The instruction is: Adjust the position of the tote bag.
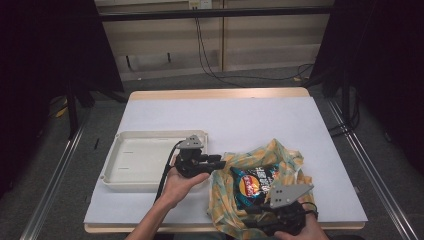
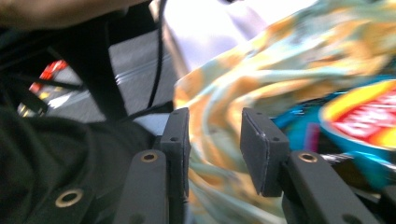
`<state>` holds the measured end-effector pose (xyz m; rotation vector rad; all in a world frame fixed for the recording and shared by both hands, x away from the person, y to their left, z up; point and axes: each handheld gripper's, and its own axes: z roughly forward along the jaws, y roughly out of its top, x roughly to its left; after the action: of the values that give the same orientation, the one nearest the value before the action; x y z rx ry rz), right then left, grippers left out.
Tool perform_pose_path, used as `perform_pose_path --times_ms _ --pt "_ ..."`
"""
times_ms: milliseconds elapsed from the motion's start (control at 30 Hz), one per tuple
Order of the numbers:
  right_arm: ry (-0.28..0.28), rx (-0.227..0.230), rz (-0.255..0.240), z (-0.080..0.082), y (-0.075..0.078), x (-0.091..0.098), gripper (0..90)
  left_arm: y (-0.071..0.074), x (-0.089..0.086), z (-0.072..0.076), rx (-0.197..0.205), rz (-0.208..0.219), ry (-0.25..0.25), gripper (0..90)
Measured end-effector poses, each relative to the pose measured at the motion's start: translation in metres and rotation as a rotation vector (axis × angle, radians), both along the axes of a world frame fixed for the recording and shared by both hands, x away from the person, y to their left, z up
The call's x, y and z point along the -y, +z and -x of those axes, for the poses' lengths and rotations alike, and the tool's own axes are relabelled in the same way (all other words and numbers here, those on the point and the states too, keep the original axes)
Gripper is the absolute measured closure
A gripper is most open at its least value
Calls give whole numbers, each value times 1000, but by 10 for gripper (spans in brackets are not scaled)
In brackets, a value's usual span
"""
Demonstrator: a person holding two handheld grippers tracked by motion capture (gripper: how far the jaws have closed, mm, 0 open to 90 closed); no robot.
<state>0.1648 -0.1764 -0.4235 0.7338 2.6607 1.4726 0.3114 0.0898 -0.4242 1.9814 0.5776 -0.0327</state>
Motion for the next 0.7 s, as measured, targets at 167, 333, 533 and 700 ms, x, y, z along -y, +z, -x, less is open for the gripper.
perform_pose_path --times_ms 167,333,533,700 --pt "-77 32 -28 -8 8 18 654 5 12 21 -24 41 -89 754" --pt "-150 37 -53 -13 10 36 714 -7 24 43 -74 39 -163 760" --pt "-194 31 -51 -16 2 46 748 -21 39 60 -23 -19 -189 761" --pt "-217 42 -61 -15 3 50 747 -30 37 68 -55 -60 -213 694"
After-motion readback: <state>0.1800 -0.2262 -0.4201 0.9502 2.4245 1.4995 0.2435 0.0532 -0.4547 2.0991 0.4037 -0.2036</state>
